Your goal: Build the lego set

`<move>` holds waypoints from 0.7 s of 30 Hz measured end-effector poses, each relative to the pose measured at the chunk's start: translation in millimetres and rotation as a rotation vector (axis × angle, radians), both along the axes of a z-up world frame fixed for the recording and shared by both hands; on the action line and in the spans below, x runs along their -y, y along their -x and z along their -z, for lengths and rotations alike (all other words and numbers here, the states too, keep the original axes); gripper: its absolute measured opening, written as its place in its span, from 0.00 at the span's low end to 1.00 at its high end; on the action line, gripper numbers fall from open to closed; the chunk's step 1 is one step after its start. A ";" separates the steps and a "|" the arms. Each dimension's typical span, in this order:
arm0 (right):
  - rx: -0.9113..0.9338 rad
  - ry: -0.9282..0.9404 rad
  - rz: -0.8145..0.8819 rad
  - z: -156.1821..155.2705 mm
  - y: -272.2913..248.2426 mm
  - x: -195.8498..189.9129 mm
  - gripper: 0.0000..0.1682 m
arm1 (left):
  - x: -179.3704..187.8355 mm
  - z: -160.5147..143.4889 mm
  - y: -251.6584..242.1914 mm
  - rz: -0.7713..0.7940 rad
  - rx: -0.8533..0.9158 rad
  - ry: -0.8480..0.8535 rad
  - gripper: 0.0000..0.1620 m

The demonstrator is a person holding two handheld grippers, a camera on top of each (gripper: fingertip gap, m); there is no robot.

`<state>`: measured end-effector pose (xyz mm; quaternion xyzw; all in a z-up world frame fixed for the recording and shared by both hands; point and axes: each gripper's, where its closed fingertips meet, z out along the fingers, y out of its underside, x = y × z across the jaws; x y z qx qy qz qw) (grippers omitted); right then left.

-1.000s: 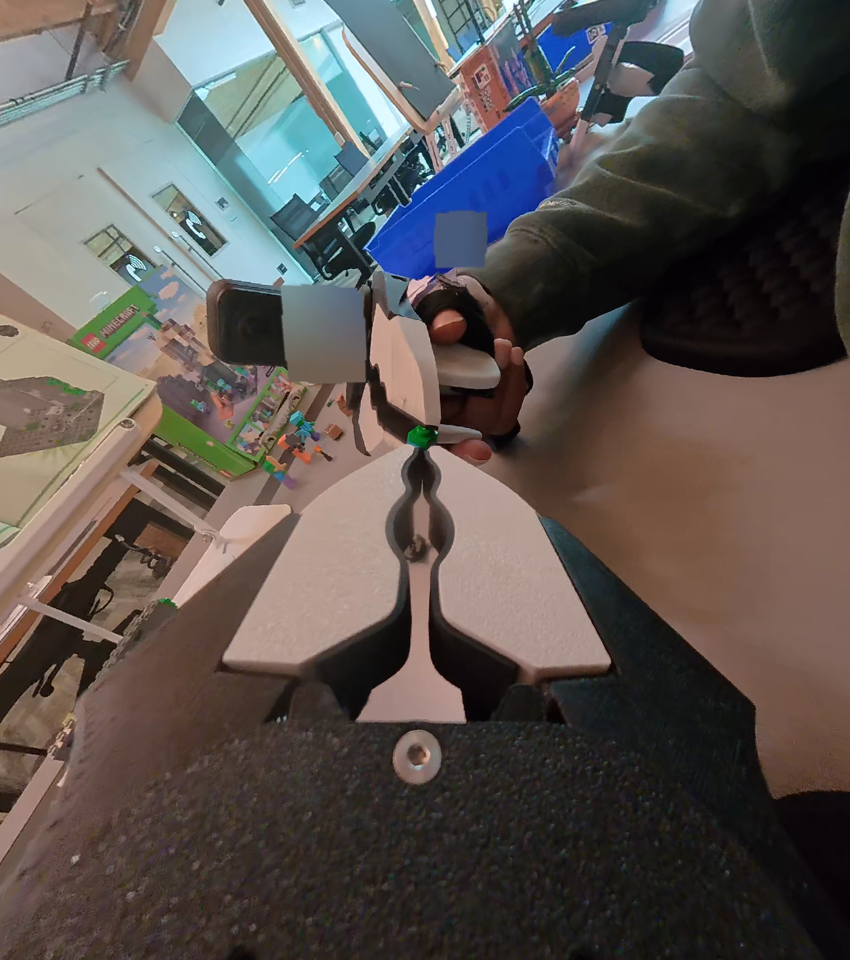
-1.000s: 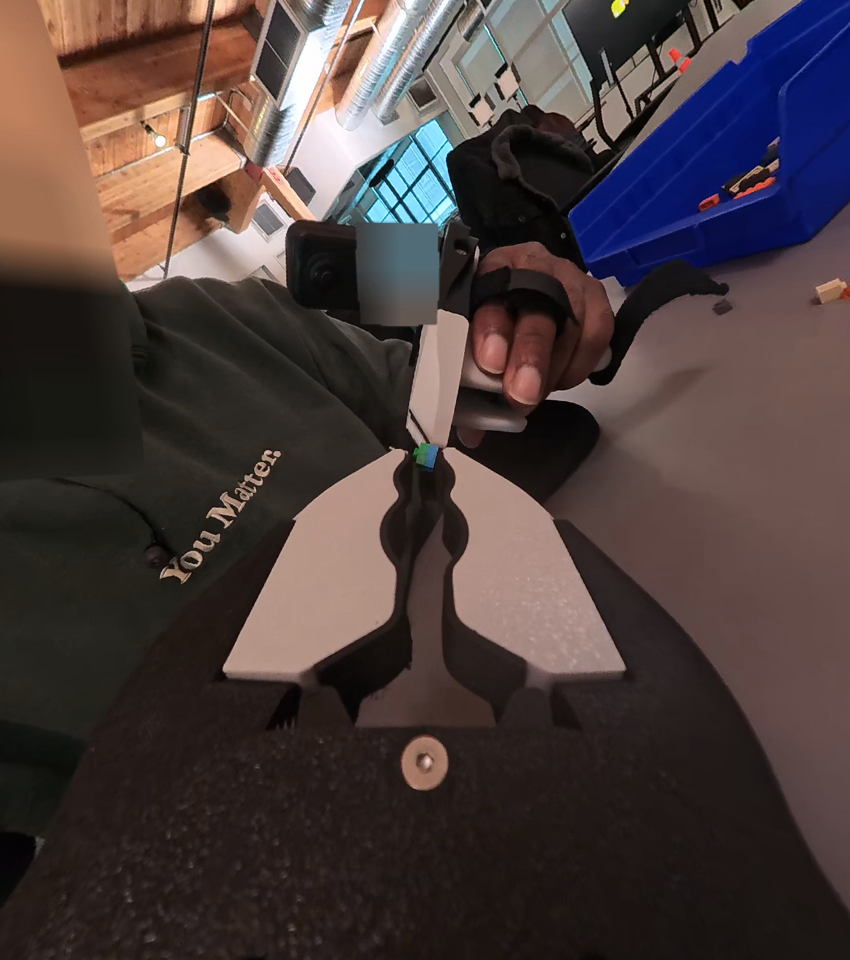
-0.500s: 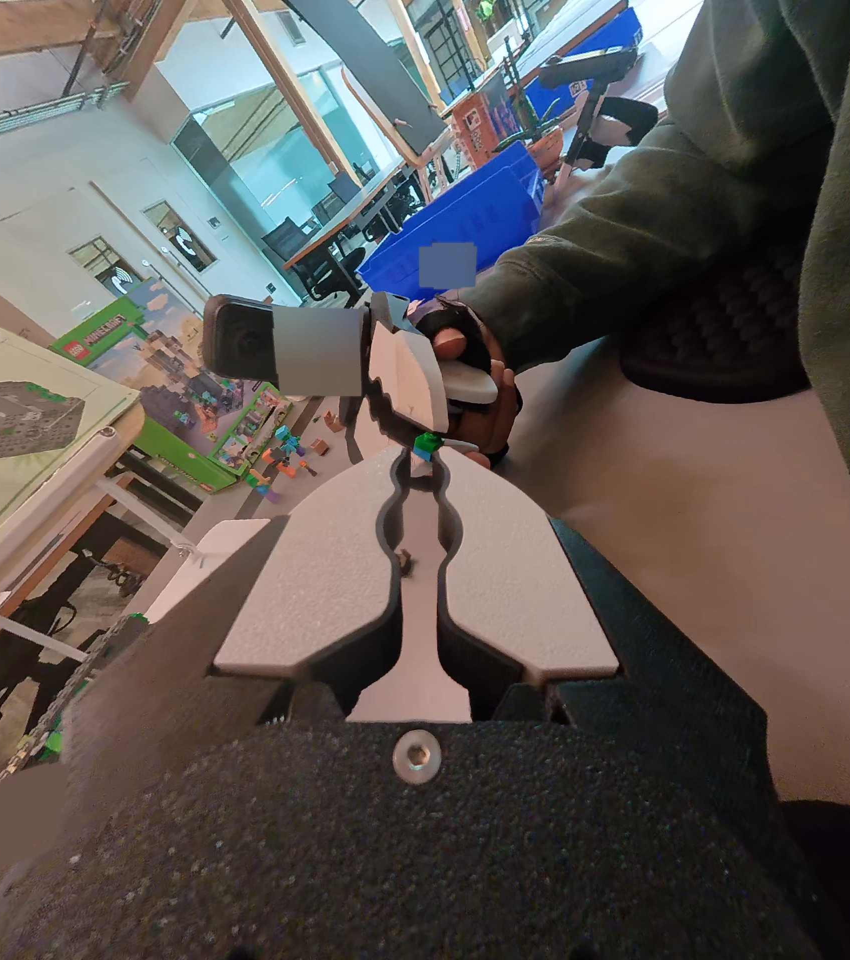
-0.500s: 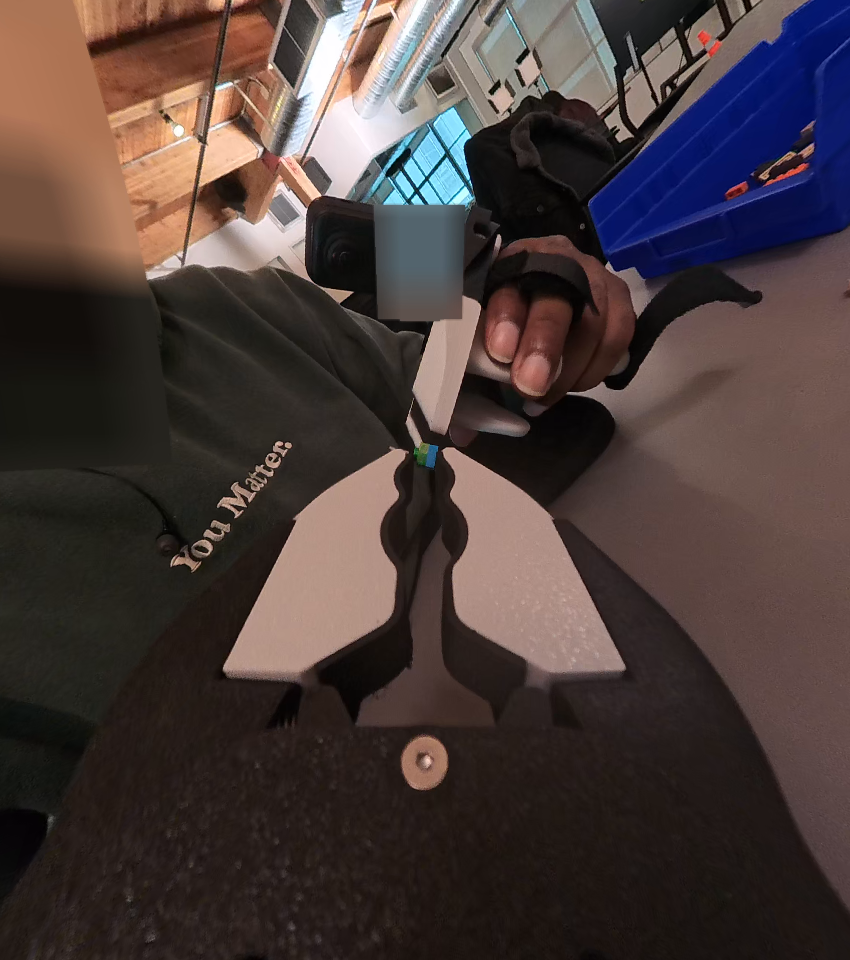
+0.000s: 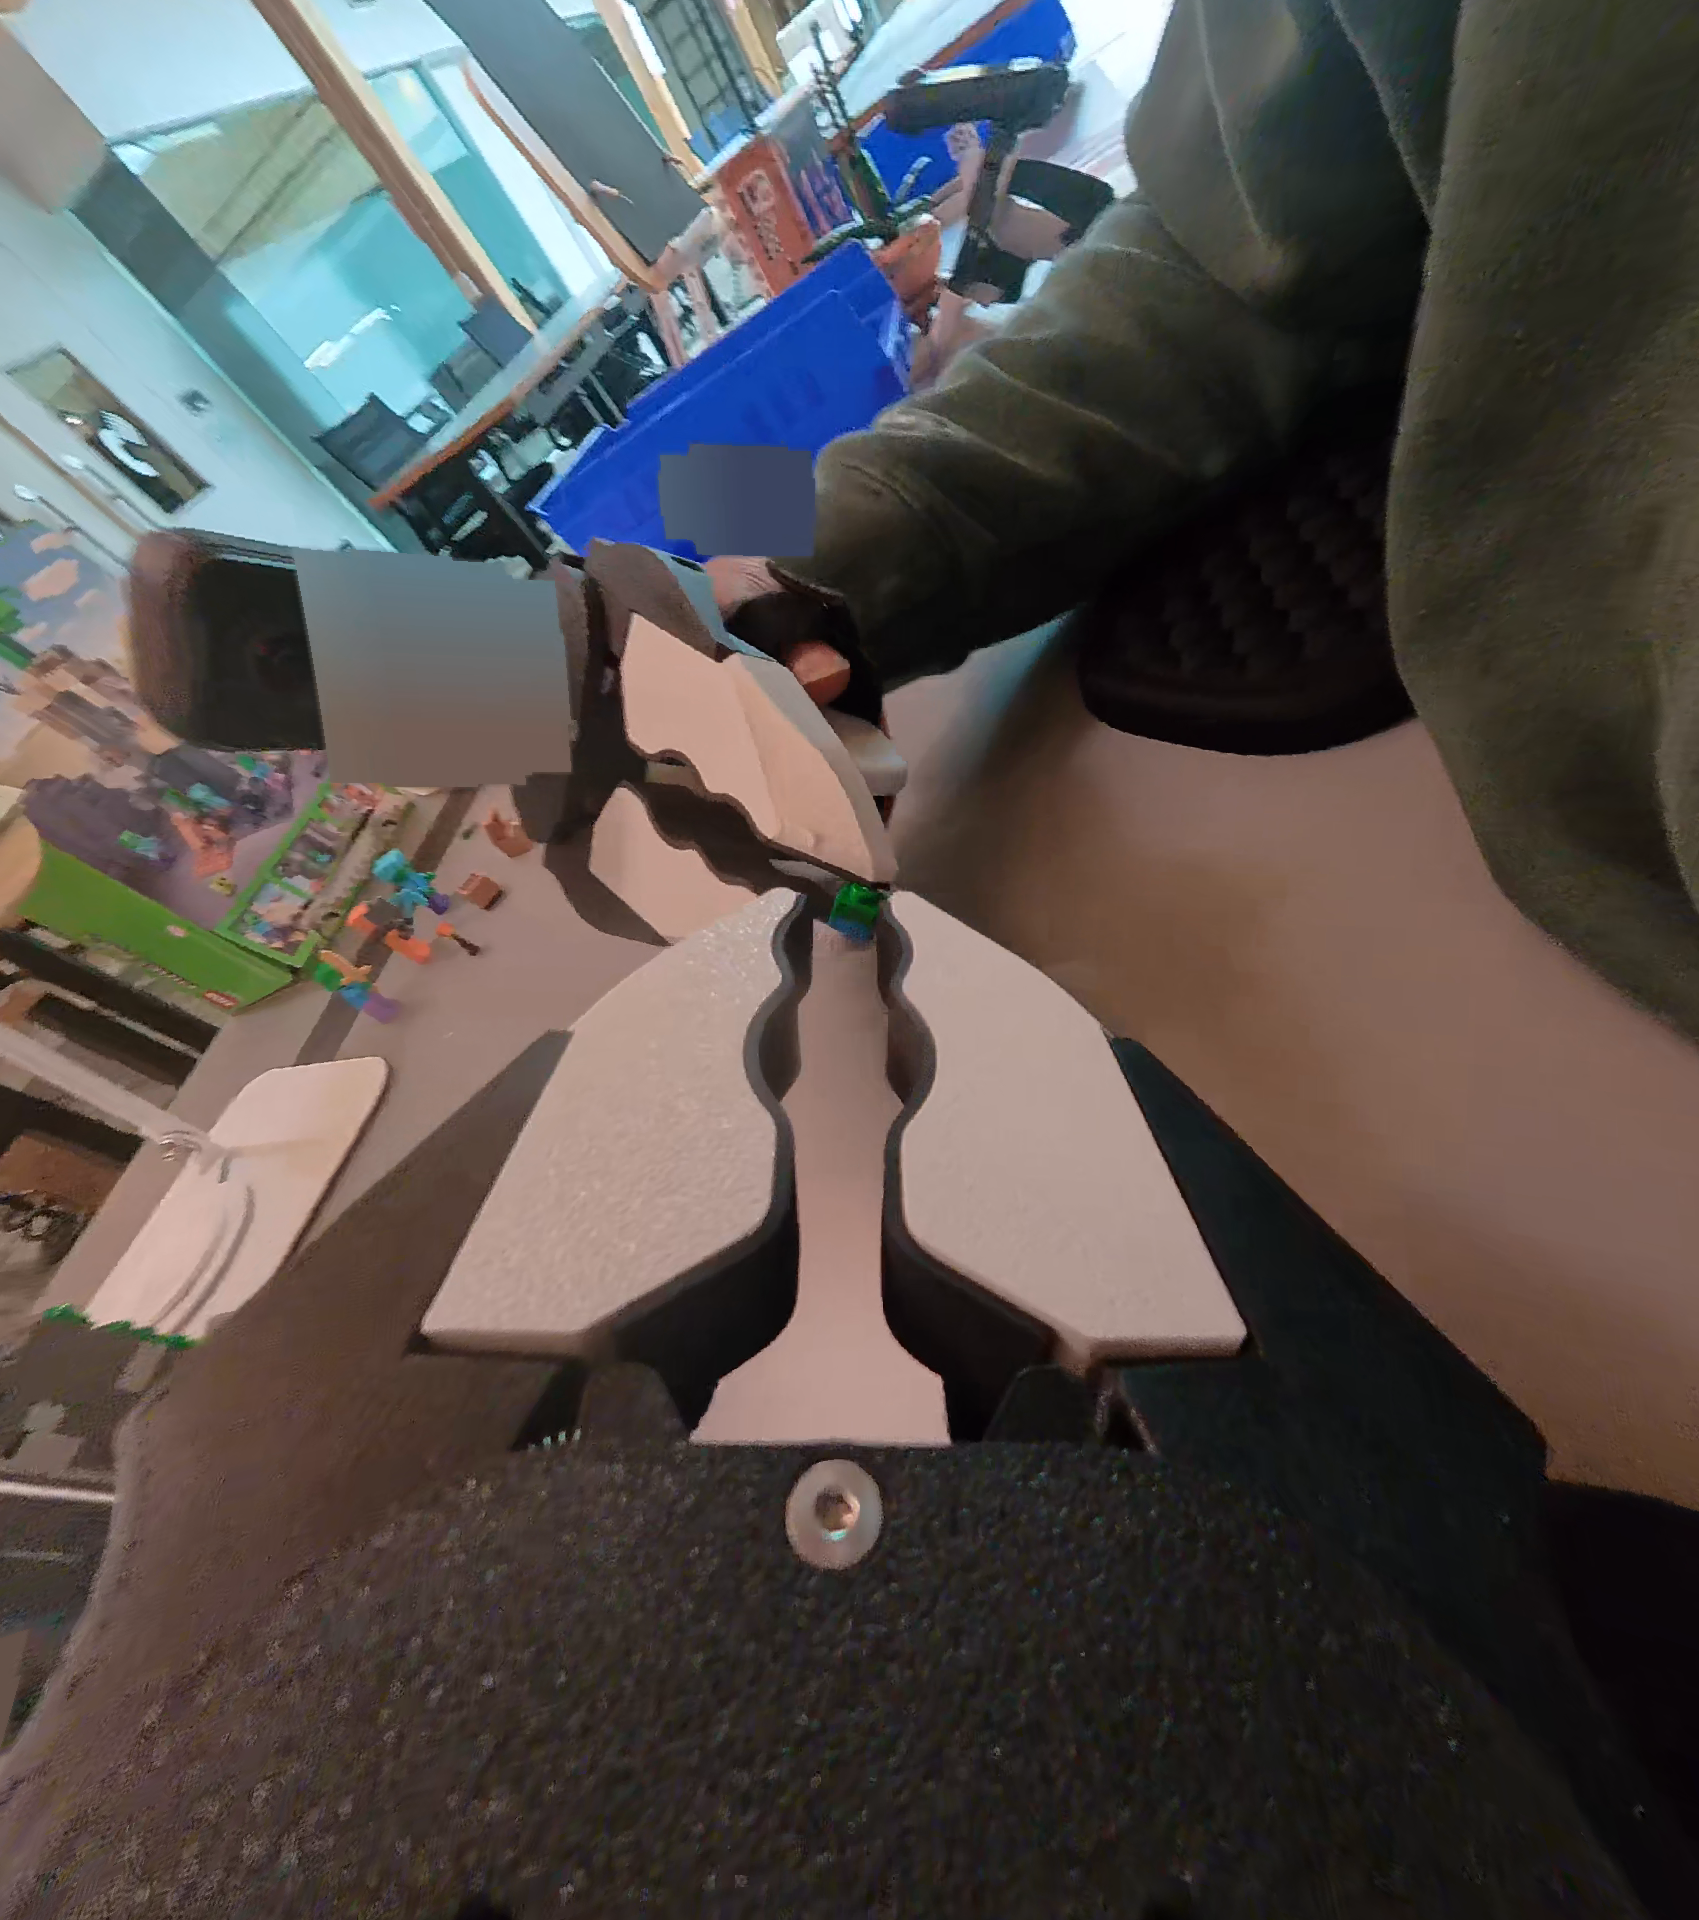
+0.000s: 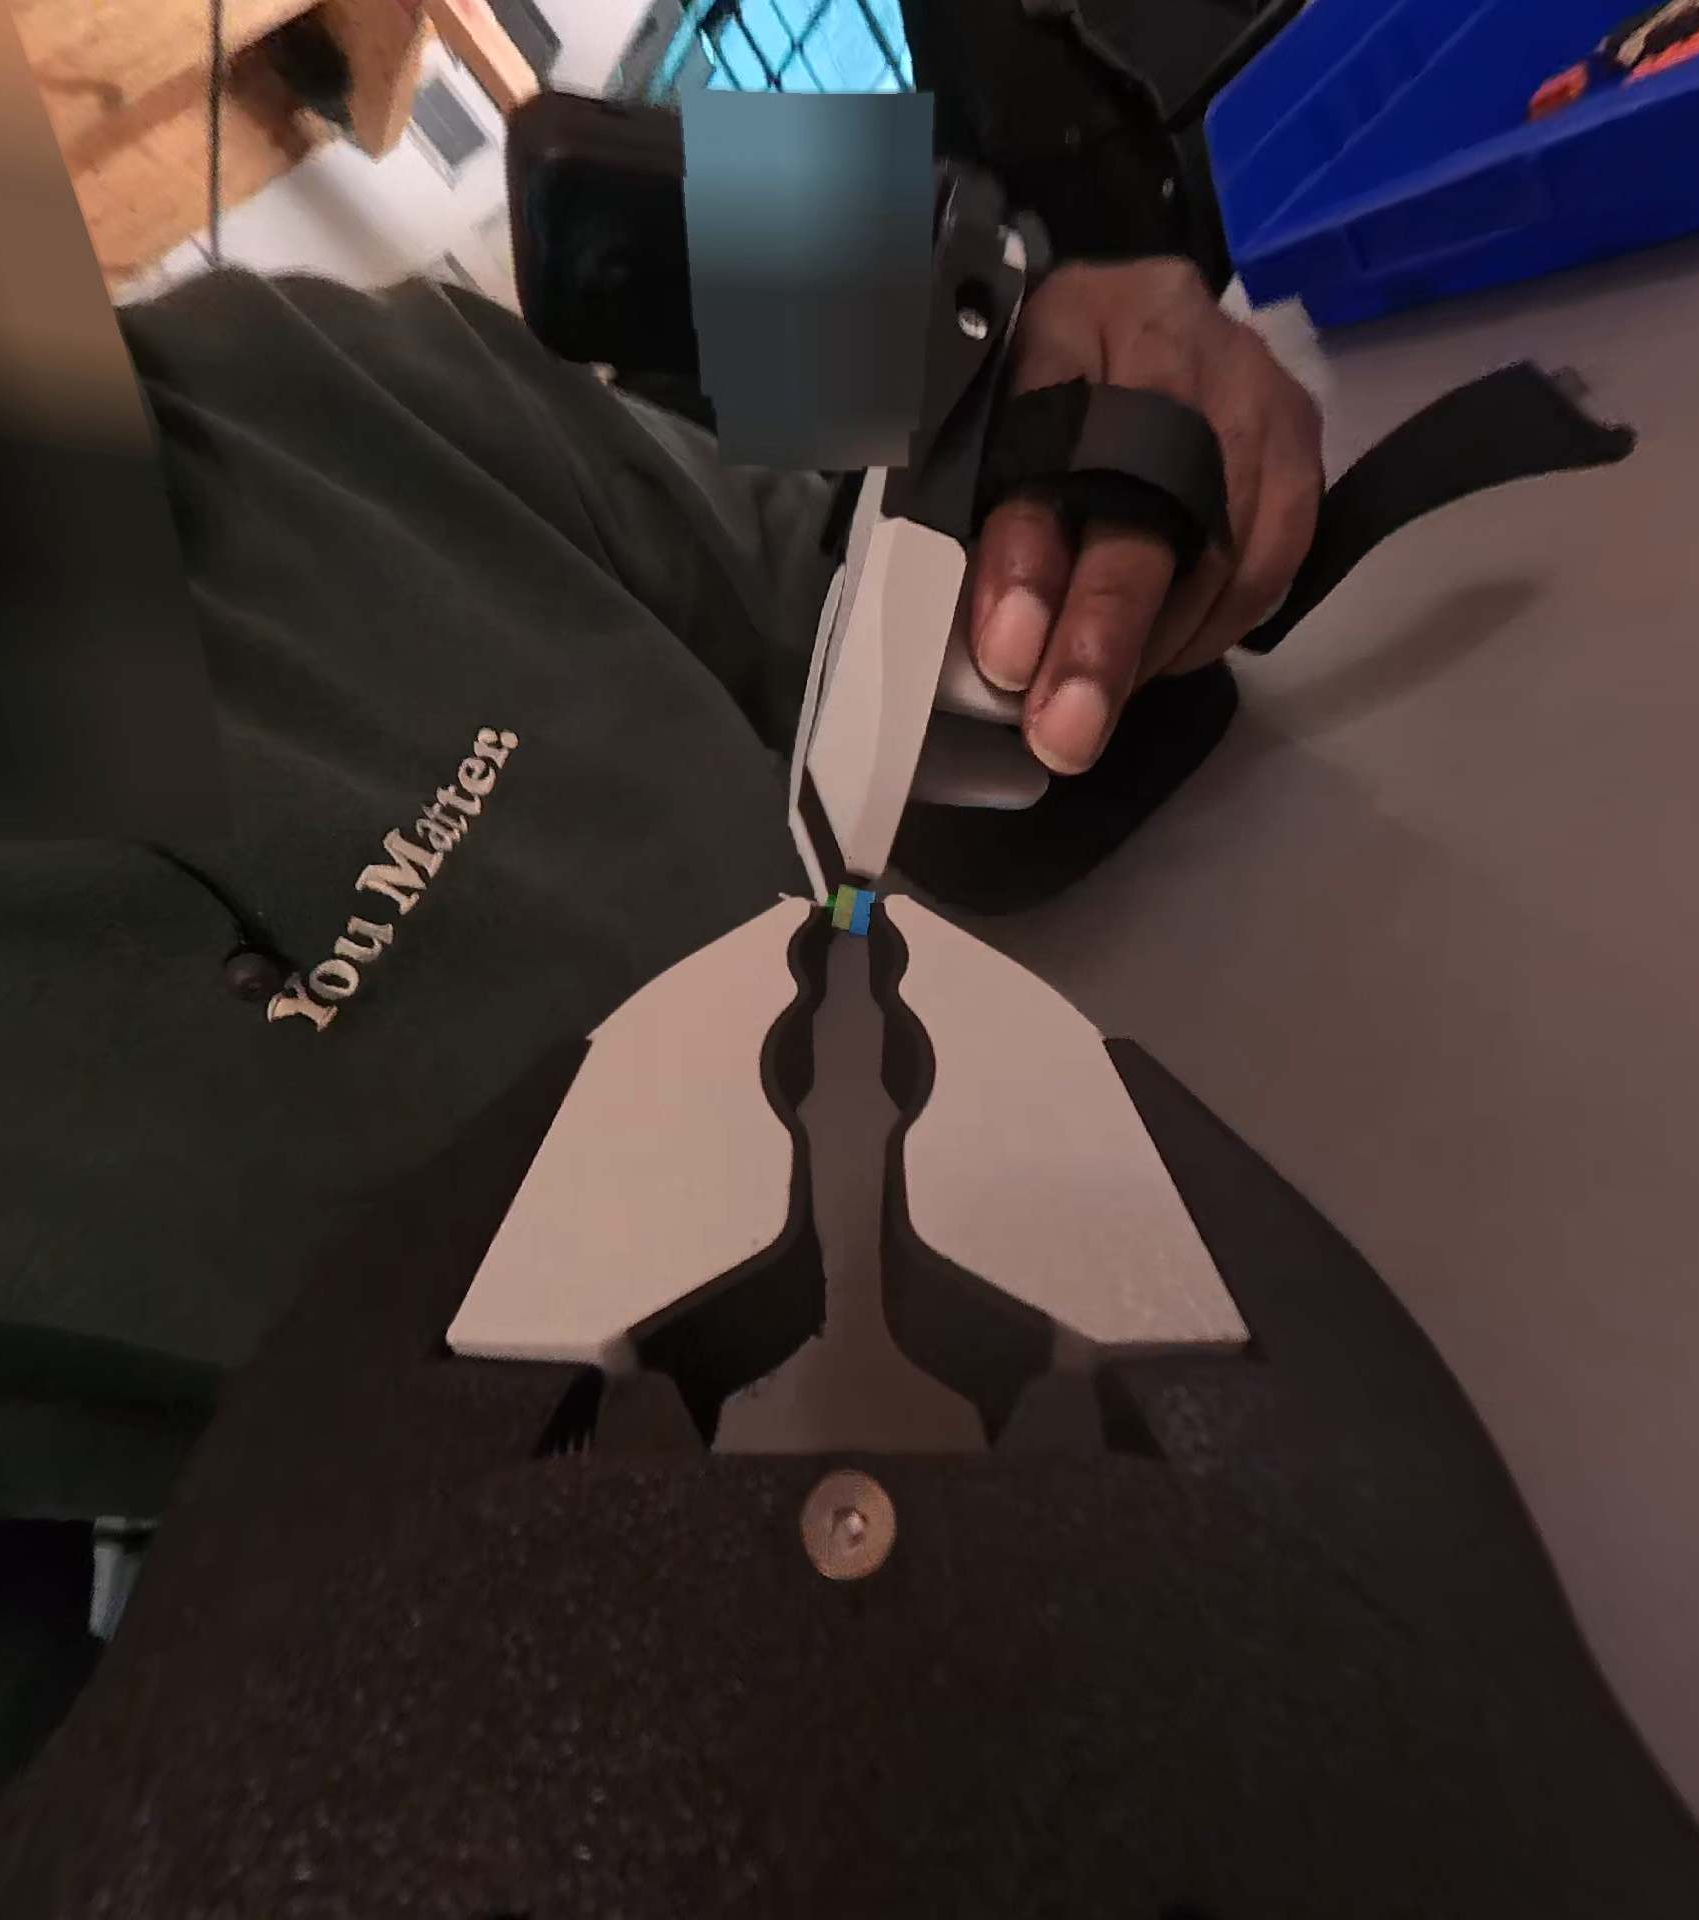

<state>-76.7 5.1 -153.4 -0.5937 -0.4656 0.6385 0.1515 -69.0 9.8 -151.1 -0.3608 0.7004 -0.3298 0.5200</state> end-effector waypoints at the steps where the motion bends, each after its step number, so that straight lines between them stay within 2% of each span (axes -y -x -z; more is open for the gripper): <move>1: 0.023 -0.011 -0.020 3.6 0.0 3.8 0.04 | 3.7 4.0 -0.4 0.020 -0.020 0.001 0.07; 7: 0.078 -0.037 -0.097 11.8 -1.5 17.7 0.04 | 19.7 13.9 -1.9 0.099 -0.071 0.011 0.06; 21: 0.033 -0.024 -0.108 7.0 -1.3 19.8 0.05 | 21.9 9.9 -0.9 0.098 -0.083 -0.001 0.05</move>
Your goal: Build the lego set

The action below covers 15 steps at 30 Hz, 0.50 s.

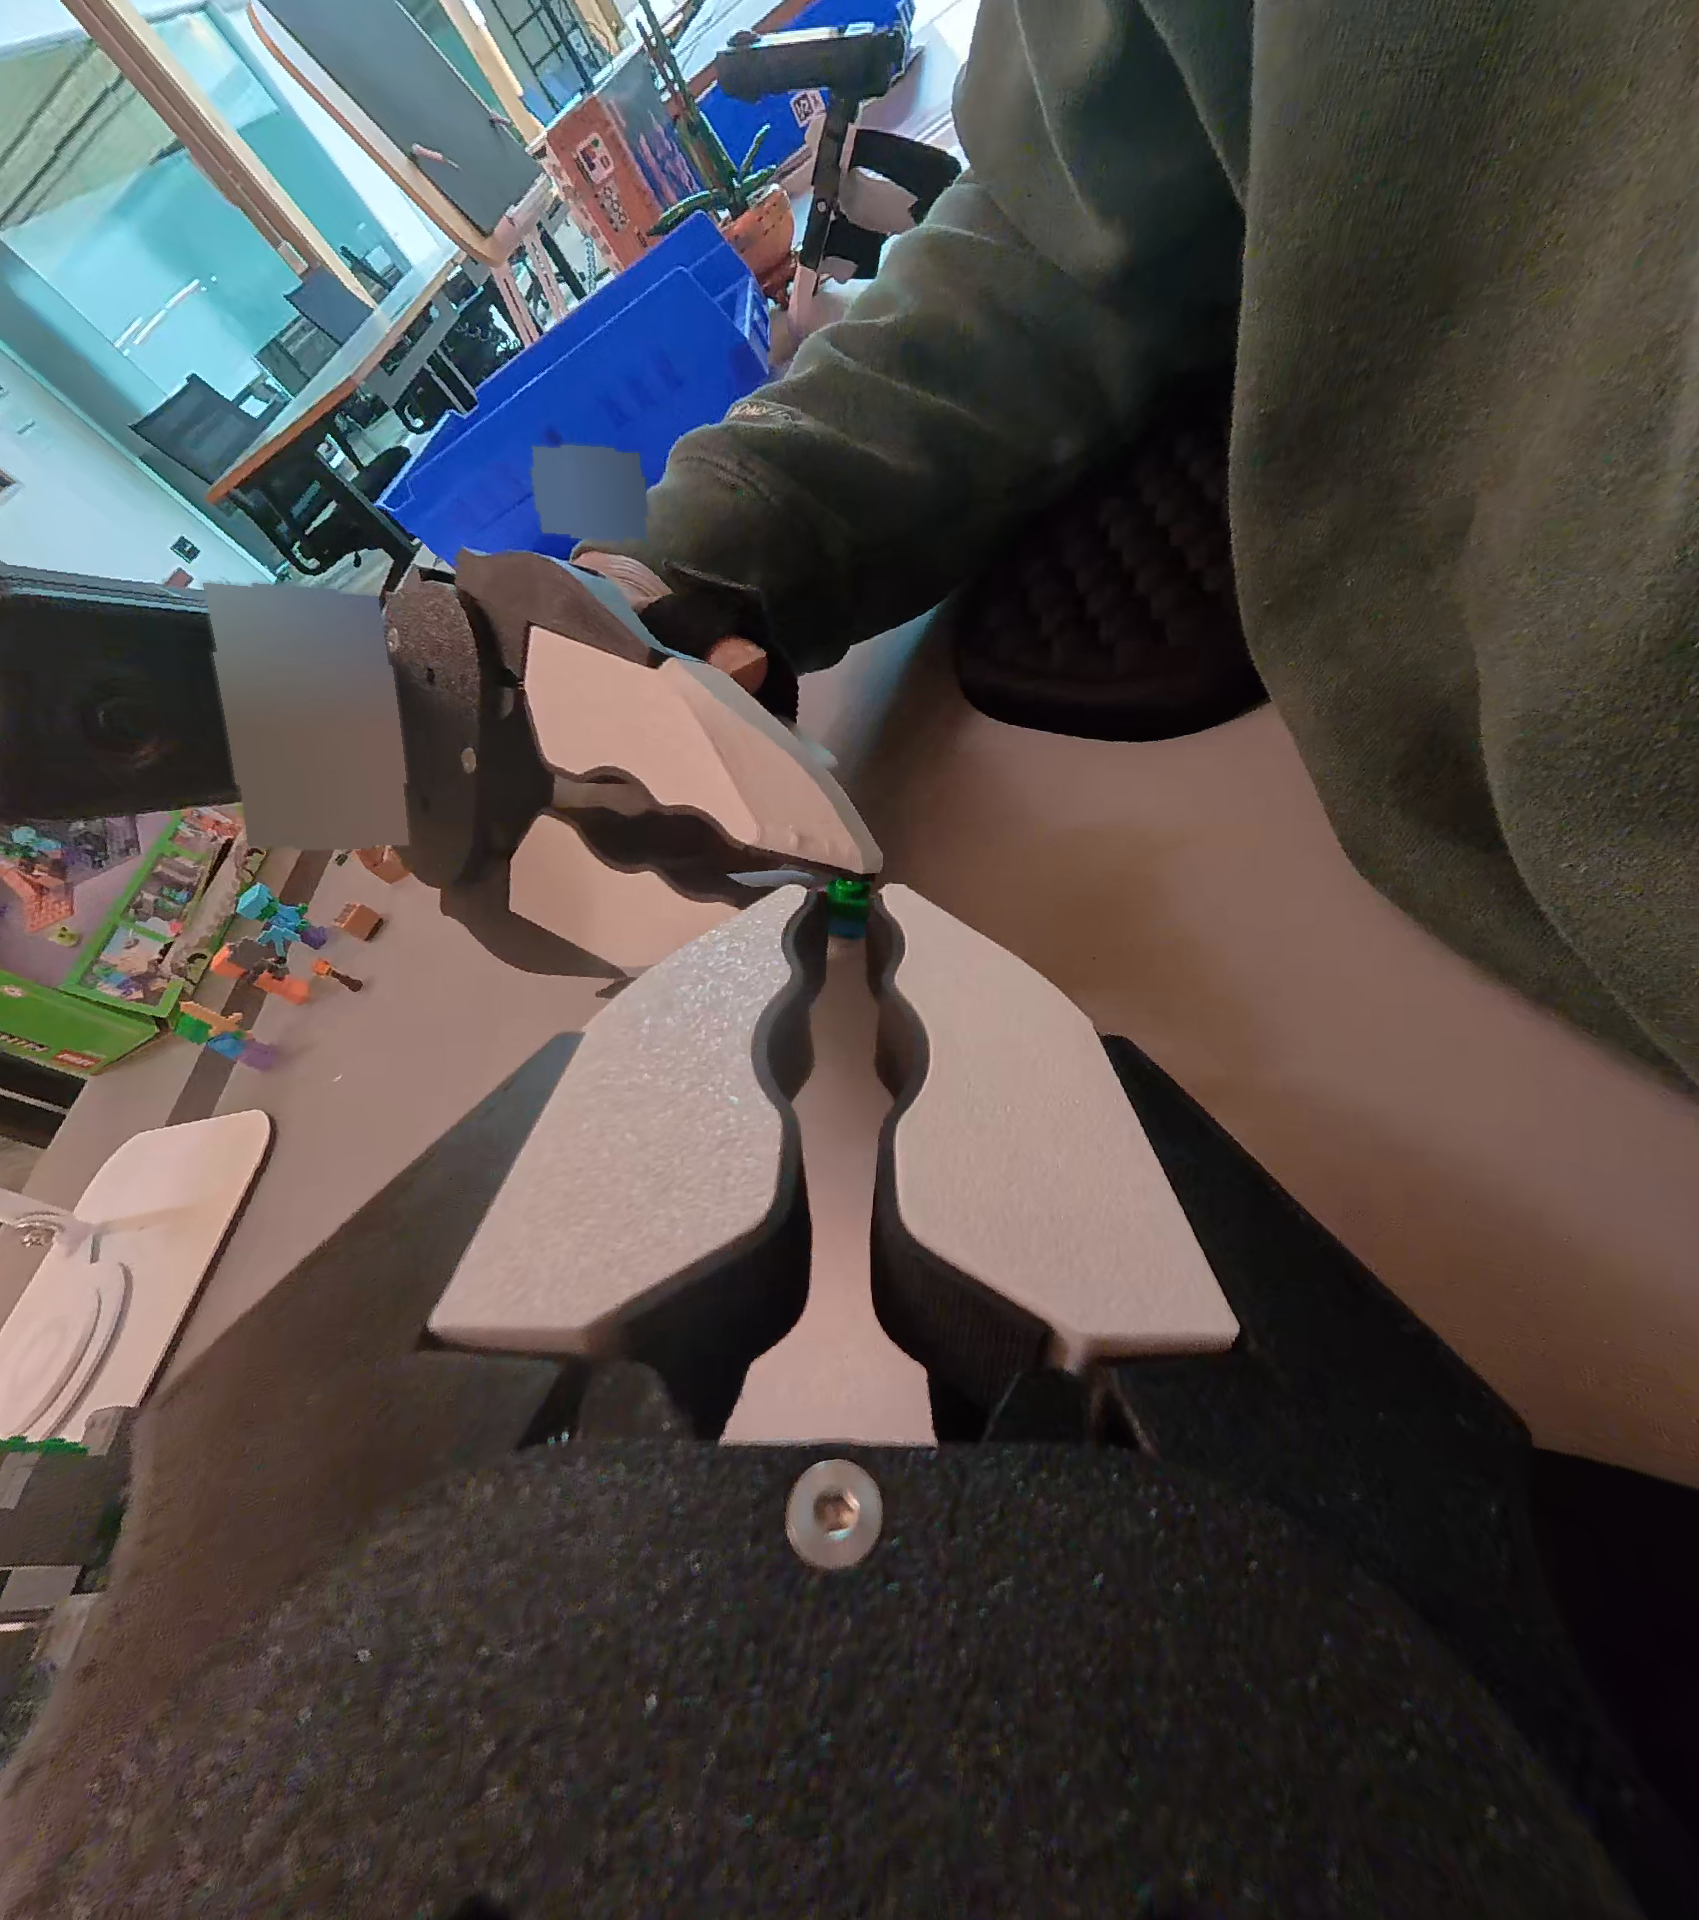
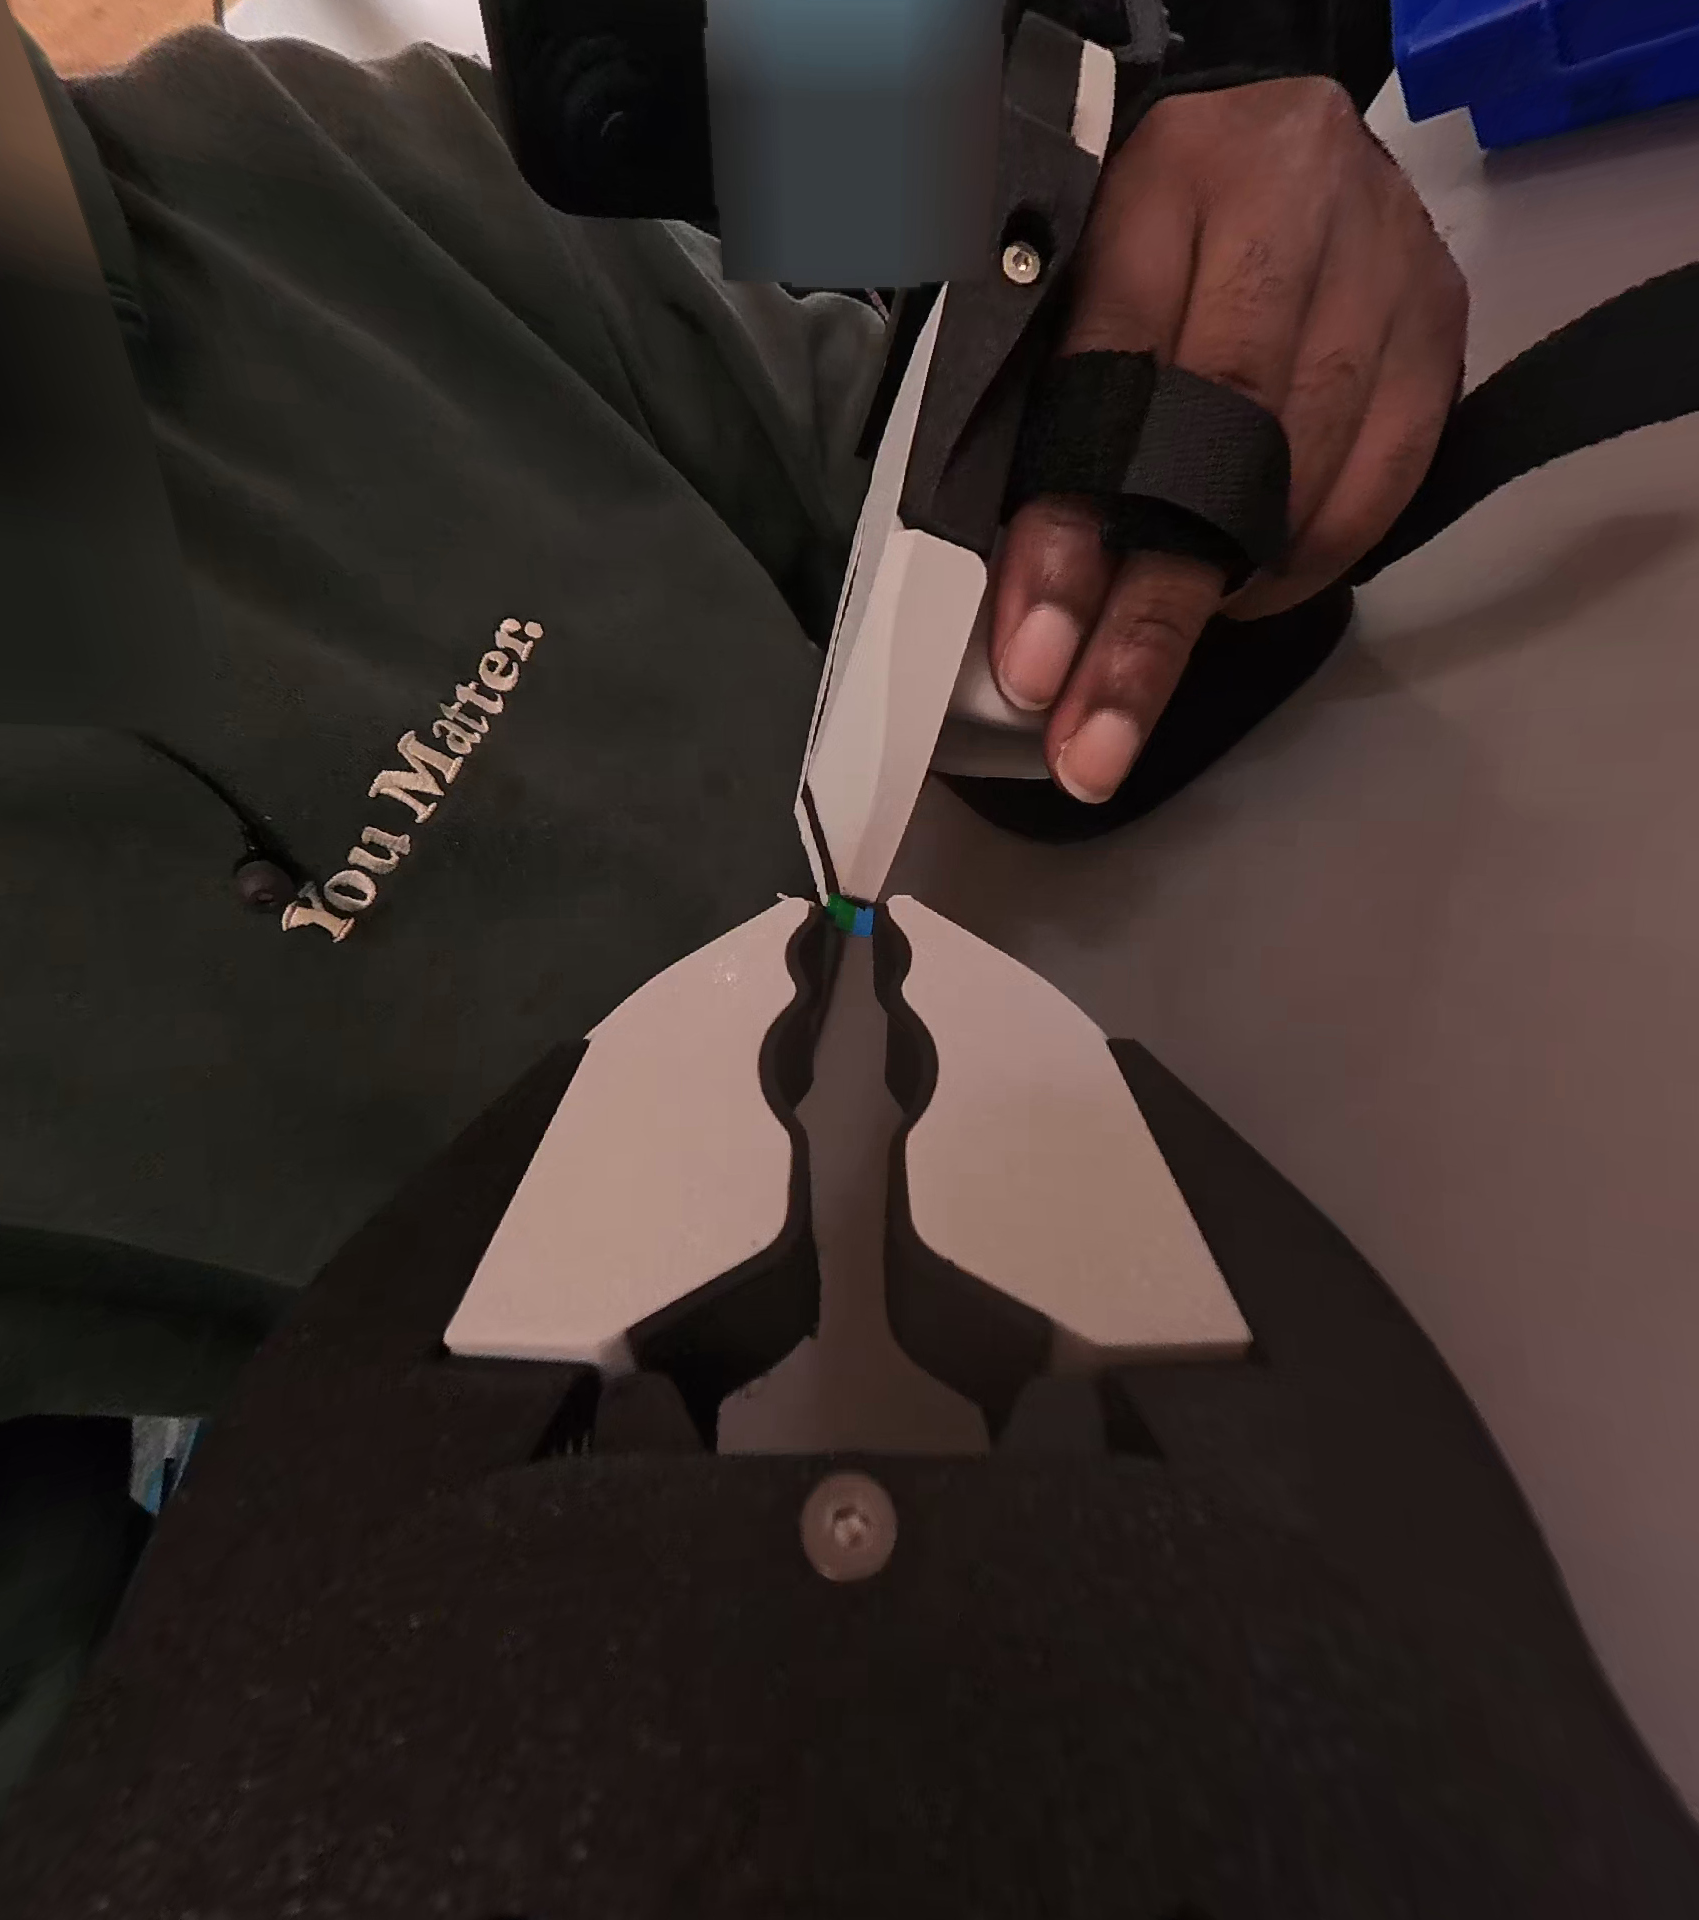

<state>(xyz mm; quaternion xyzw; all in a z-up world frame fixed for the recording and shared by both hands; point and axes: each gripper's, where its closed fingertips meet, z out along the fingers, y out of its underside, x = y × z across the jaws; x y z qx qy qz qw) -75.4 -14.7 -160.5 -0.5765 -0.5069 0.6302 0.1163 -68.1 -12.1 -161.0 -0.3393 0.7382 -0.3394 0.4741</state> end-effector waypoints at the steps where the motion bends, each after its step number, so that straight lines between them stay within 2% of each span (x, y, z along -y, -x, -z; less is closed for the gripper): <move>1: -0.004 0.002 -0.002 -0.7 0.0 0.4 0.05 | 0.1 -0.3 0.1 0.000 0.001 -0.002 0.05; 8: -0.072 -0.039 0.078 -12.8 -0.7 -11.9 0.08 | -8.1 -8.7 1.6 -0.036 0.046 0.022 0.05; 12: -0.169 -0.292 0.295 -30.4 -3.5 -34.9 0.09 | -22.8 -26.8 5.7 -0.079 0.149 0.116 0.05; 15: -0.214 -0.502 0.418 -38.3 -5.9 -36.8 0.11 | -28.3 -36.9 7.9 -0.078 0.209 0.192 0.05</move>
